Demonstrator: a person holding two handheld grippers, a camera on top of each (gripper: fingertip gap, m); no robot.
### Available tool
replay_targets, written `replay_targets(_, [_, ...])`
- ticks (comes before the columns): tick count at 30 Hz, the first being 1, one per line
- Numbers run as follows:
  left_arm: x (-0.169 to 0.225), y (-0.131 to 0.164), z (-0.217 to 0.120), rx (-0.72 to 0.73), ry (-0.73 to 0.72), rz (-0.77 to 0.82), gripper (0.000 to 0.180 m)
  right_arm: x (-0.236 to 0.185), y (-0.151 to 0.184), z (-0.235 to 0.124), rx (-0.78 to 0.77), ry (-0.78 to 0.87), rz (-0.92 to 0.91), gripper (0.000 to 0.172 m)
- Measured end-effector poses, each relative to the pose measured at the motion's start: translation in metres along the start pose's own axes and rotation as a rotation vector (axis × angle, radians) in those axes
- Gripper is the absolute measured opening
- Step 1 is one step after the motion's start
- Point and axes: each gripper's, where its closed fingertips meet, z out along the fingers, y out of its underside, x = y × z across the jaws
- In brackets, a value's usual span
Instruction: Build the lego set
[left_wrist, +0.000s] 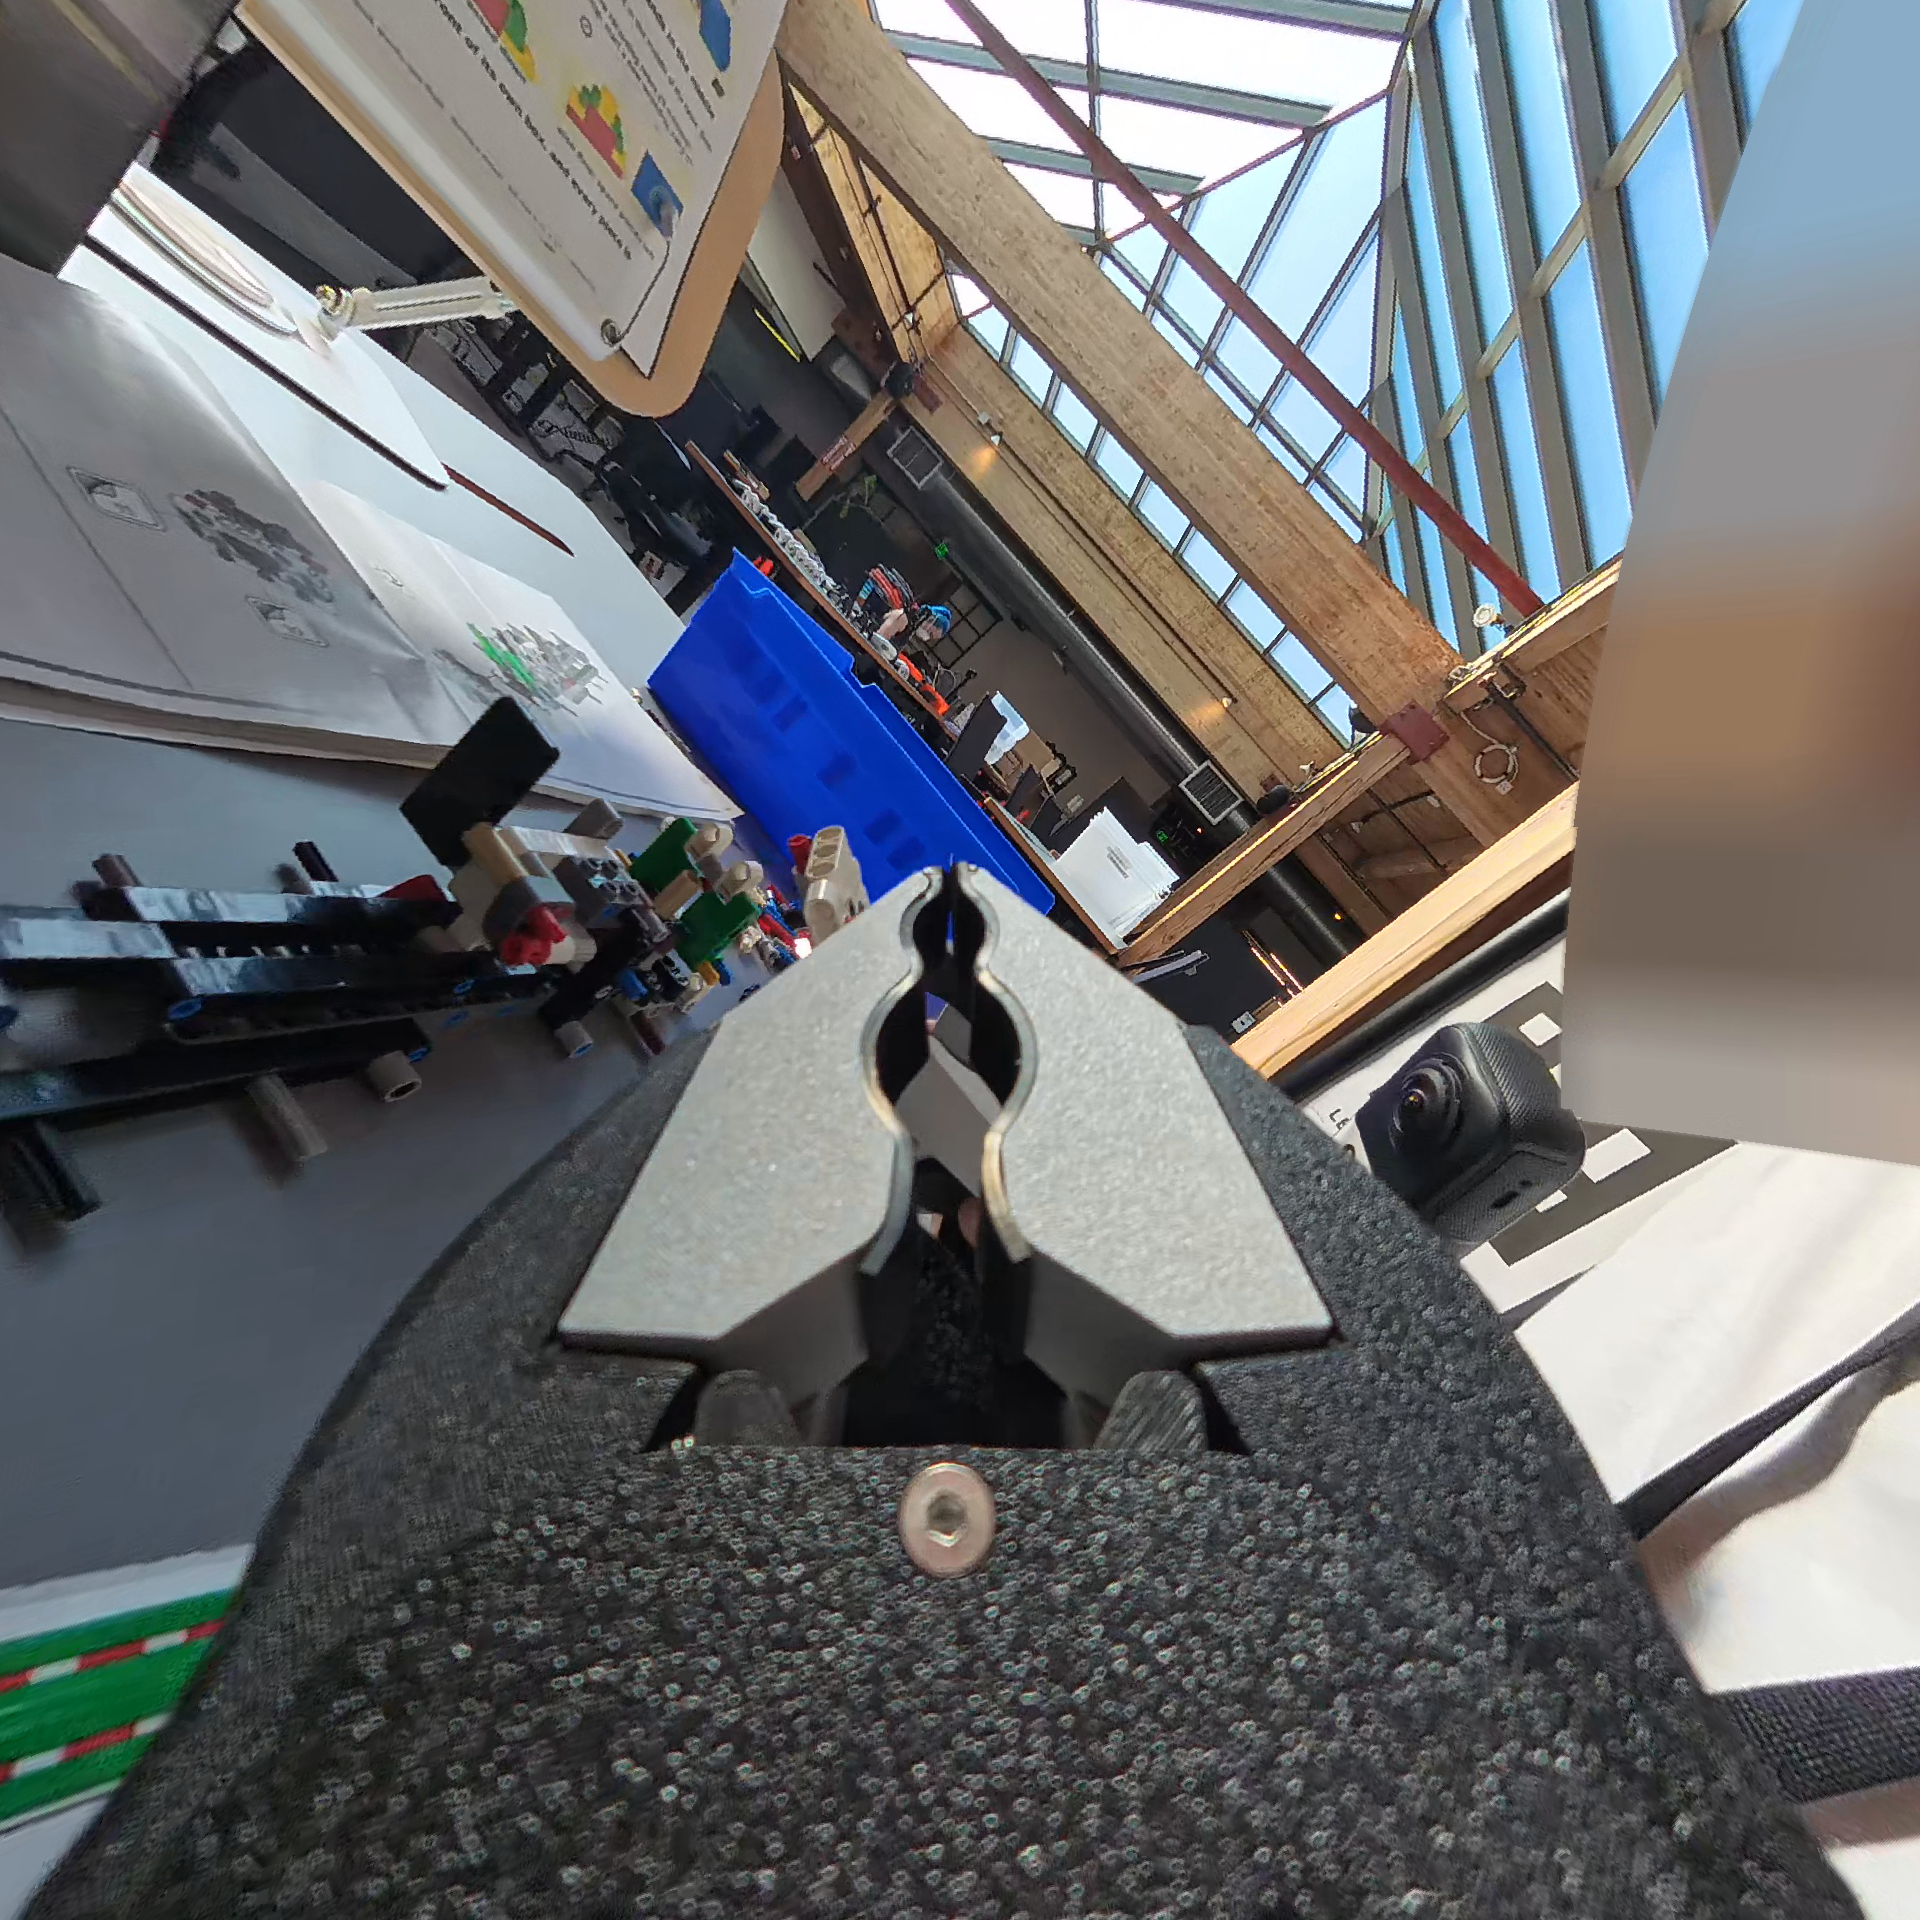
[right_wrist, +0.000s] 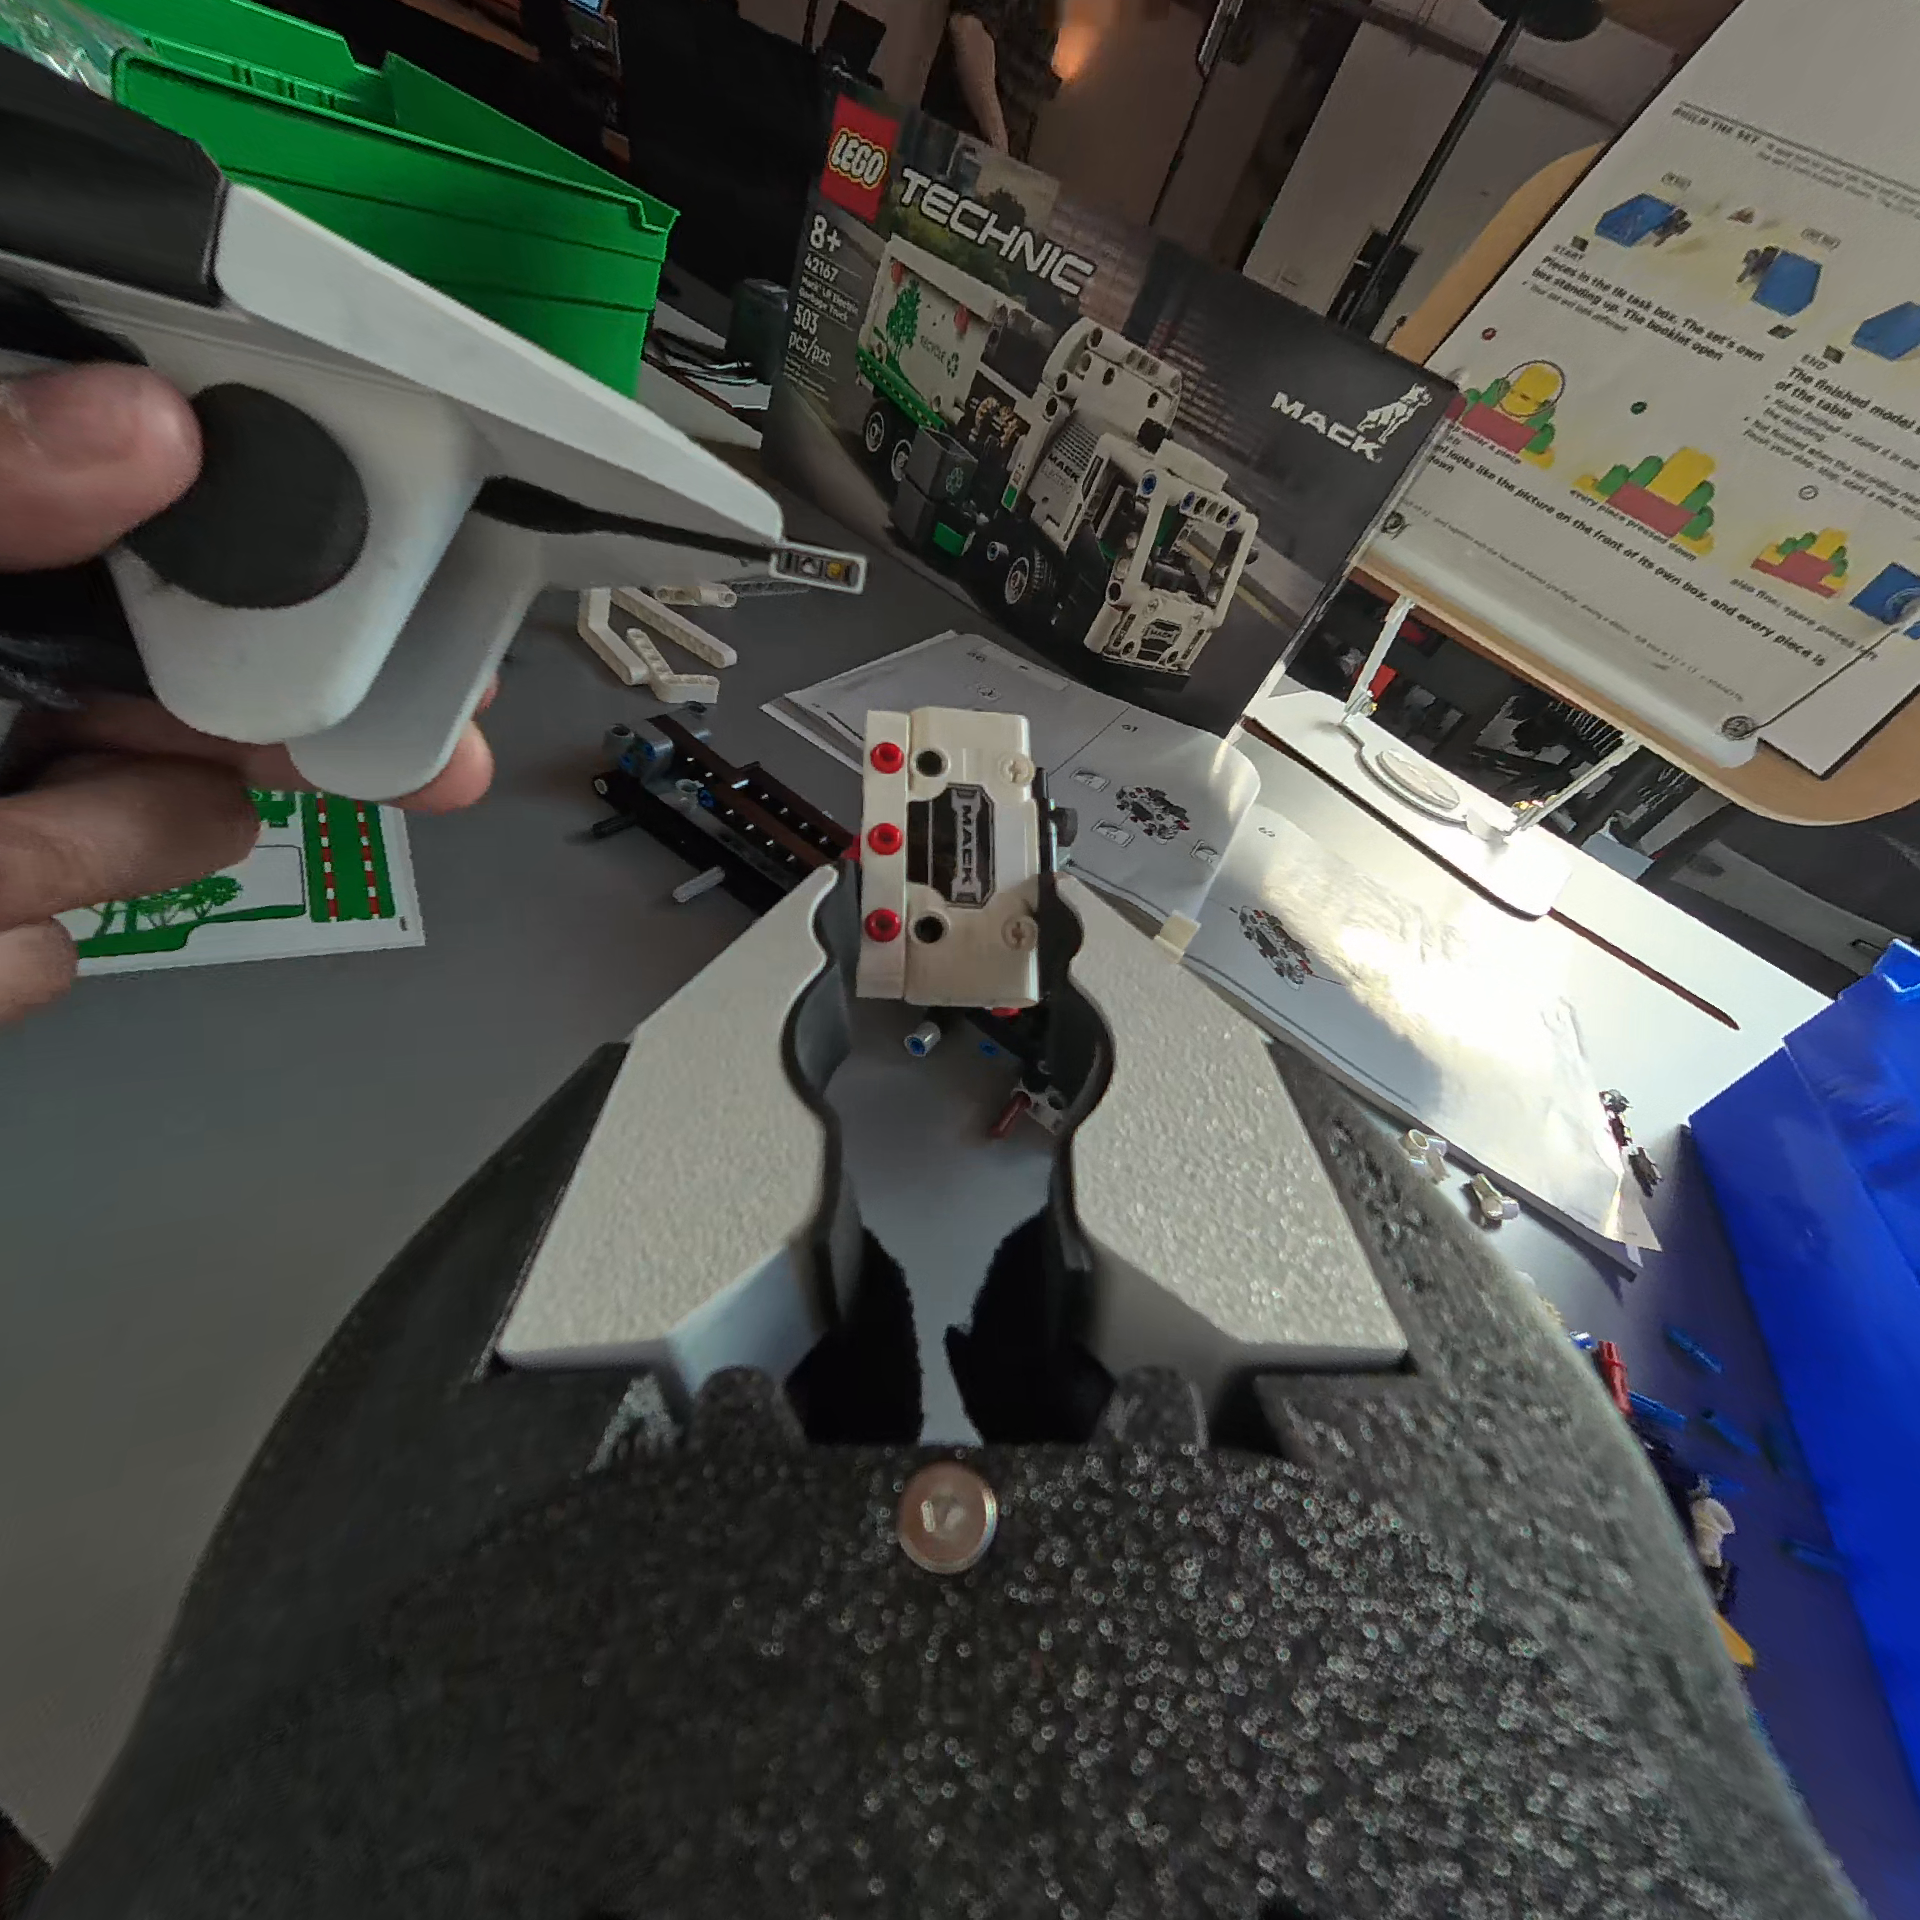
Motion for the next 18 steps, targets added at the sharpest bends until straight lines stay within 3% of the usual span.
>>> replay_targets(18, [0.002, 0.018, 0.026, 0.018, -0.091, -0.033, 0.000, 0.006, 0.000, -0.009, 0.019, 0.080, -0.075, 0.032])
